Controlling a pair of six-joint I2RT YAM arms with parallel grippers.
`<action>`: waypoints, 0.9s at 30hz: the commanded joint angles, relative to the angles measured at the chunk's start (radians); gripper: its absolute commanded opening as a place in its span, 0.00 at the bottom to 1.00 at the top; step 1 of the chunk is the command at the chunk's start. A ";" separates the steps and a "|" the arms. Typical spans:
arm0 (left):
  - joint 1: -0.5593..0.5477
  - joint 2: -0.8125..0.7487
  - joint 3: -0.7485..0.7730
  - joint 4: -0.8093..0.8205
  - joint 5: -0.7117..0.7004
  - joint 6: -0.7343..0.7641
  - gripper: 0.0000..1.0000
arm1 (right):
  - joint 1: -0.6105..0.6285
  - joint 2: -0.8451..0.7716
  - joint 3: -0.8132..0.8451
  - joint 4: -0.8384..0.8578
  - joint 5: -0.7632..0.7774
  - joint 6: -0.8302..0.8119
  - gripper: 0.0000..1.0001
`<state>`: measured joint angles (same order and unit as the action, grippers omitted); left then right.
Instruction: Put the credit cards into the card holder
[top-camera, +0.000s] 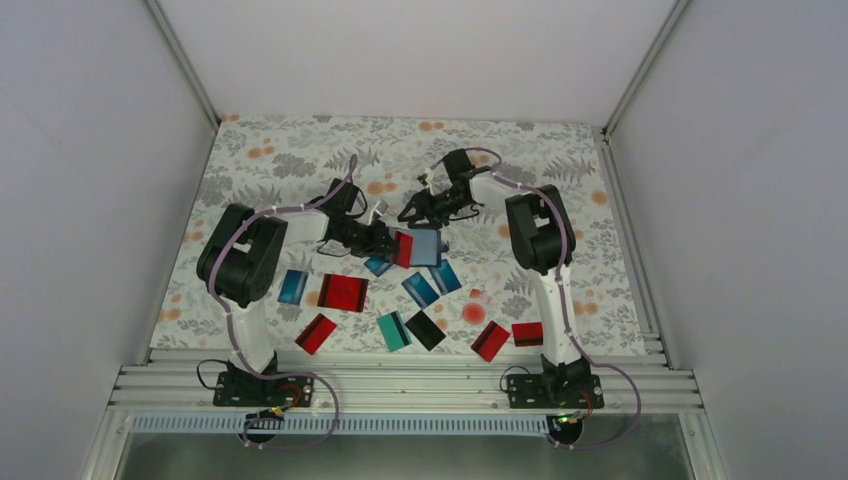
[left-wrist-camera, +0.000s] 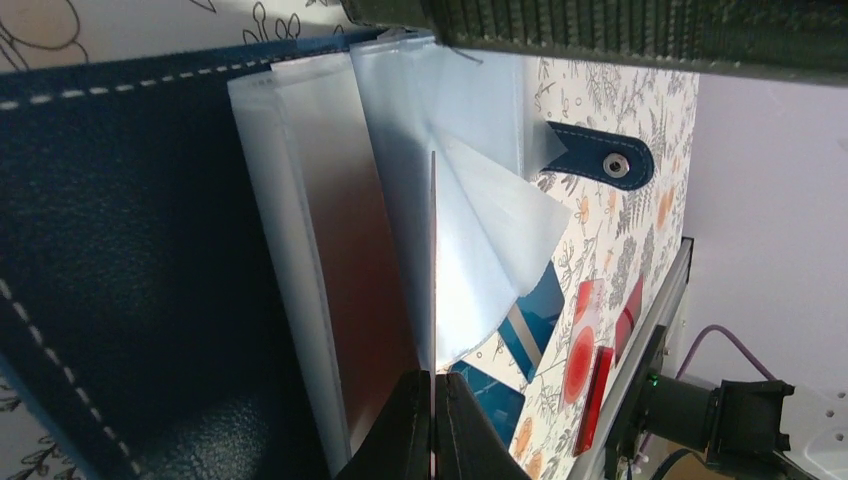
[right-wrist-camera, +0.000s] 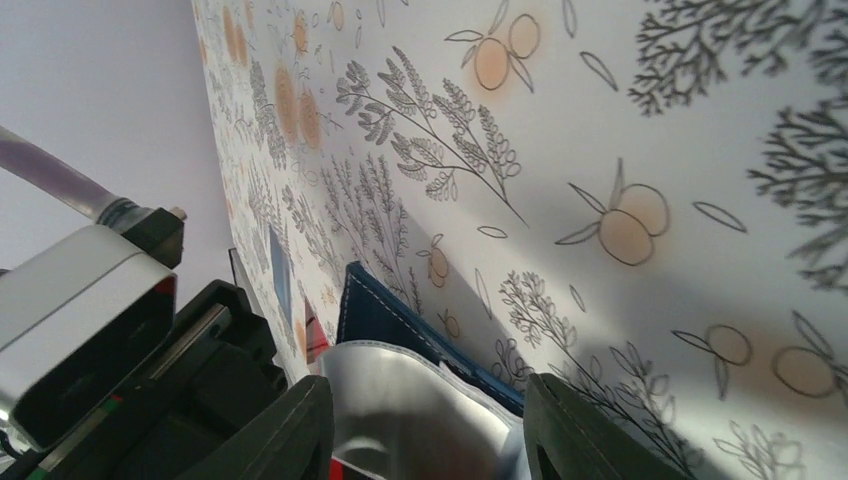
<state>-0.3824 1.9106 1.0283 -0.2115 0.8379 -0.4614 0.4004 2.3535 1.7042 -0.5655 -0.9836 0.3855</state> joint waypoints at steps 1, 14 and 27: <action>-0.001 0.007 0.015 0.050 -0.016 -0.019 0.02 | -0.027 -0.026 0.024 -0.051 -0.002 -0.052 0.49; -0.001 0.030 0.095 0.015 -0.012 -0.042 0.02 | -0.097 -0.161 -0.128 -0.093 0.119 -0.150 0.53; -0.003 0.015 0.062 0.040 -0.050 -0.094 0.02 | -0.099 -0.209 -0.282 -0.064 0.149 -0.163 0.39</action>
<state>-0.3828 1.9461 1.1065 -0.1940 0.8101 -0.5339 0.3023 2.1792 1.4700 -0.6407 -0.8474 0.2386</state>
